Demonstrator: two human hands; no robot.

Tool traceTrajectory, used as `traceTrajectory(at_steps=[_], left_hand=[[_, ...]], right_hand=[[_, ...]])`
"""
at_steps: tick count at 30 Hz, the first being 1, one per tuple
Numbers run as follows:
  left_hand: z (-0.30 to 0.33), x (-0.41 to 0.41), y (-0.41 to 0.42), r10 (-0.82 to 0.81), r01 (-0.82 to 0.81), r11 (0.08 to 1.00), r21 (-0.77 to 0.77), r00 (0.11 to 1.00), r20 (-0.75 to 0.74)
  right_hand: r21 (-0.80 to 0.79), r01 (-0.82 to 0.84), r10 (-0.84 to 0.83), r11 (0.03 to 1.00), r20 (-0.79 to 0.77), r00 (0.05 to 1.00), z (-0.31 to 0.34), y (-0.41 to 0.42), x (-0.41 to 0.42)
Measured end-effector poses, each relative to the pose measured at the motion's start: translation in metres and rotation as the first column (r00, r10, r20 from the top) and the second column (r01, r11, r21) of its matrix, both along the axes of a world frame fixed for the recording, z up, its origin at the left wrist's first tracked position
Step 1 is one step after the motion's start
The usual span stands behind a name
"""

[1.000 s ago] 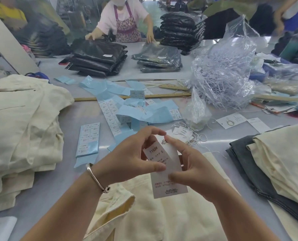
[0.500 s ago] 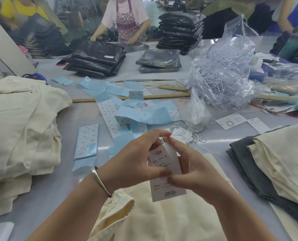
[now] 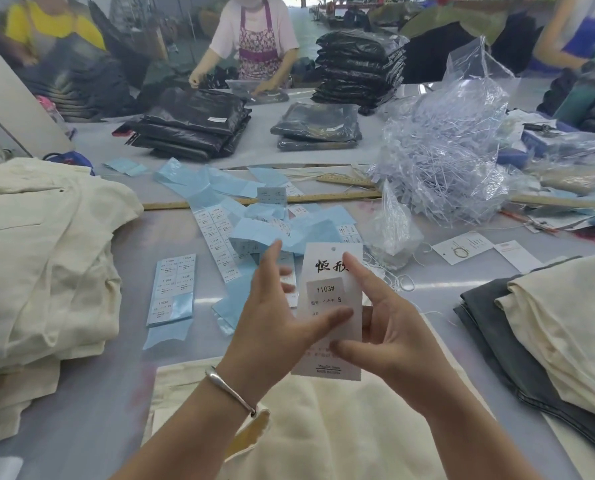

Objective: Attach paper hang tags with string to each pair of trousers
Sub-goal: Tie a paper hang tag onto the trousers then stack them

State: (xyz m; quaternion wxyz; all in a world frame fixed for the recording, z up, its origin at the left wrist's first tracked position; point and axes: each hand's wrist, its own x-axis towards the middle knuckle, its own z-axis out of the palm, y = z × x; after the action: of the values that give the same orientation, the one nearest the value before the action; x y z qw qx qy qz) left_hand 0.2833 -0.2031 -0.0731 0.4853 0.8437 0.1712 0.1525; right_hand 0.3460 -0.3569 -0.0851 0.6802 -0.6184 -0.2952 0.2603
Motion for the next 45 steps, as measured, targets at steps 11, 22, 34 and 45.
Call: traceTrajectory(at_steps=[11,22,34,45], left_hand=[[-0.017,-0.001,0.01,-0.284,0.292,0.667,-0.686,0.95,0.129],[-0.022,-0.009,0.006,-0.177,0.29,0.779,-0.556,0.952,0.248],[-0.018,-0.024,0.017,-0.201,0.258,0.786,-0.561,0.966,0.162],[-0.011,-0.047,0.013,-0.114,0.208,0.746,-0.633,0.976,0.187]], right_hand=[[0.108,0.094,-0.065,0.99,-0.247,0.967,0.002,0.012,0.003],[0.149,0.319,-0.235,0.936,-0.41,0.881,0.008,0.027,-0.005],[0.078,0.597,-0.589,0.799,-0.097,0.802,0.011,0.048,-0.019],[0.012,0.597,-0.595,0.802,0.098,0.798,0.006,0.063,-0.042]])
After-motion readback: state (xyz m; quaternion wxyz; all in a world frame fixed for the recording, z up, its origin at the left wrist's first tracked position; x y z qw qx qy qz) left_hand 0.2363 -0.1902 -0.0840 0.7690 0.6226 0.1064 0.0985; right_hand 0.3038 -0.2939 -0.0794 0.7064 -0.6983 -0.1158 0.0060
